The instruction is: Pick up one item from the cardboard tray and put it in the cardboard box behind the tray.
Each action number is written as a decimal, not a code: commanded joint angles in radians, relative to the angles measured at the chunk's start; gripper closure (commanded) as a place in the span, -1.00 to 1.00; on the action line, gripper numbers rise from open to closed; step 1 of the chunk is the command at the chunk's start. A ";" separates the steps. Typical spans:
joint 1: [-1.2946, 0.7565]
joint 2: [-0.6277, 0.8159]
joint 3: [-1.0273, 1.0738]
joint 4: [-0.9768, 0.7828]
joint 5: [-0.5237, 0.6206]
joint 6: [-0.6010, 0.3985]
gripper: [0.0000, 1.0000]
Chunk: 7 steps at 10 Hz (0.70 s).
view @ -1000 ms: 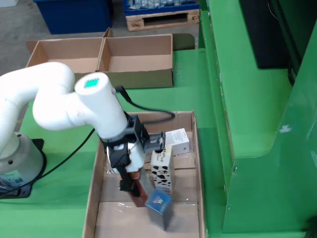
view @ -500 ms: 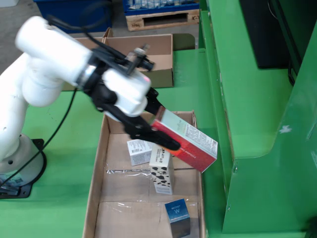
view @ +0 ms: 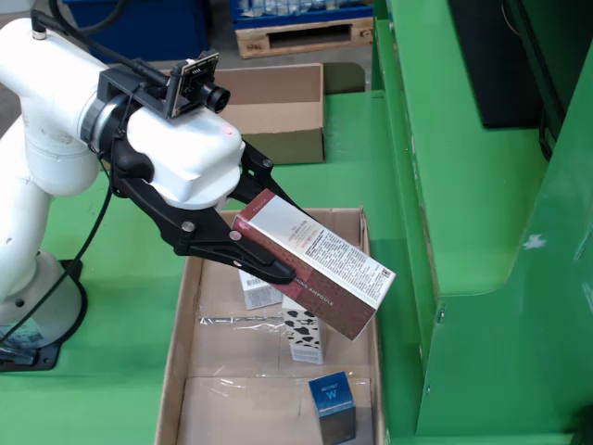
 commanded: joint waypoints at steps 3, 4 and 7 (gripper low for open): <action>0.084 0.056 0.024 0.012 -0.006 0.012 1.00; 0.137 0.066 0.024 0.010 -0.003 0.029 1.00; 0.413 0.097 0.024 0.006 -0.003 0.108 1.00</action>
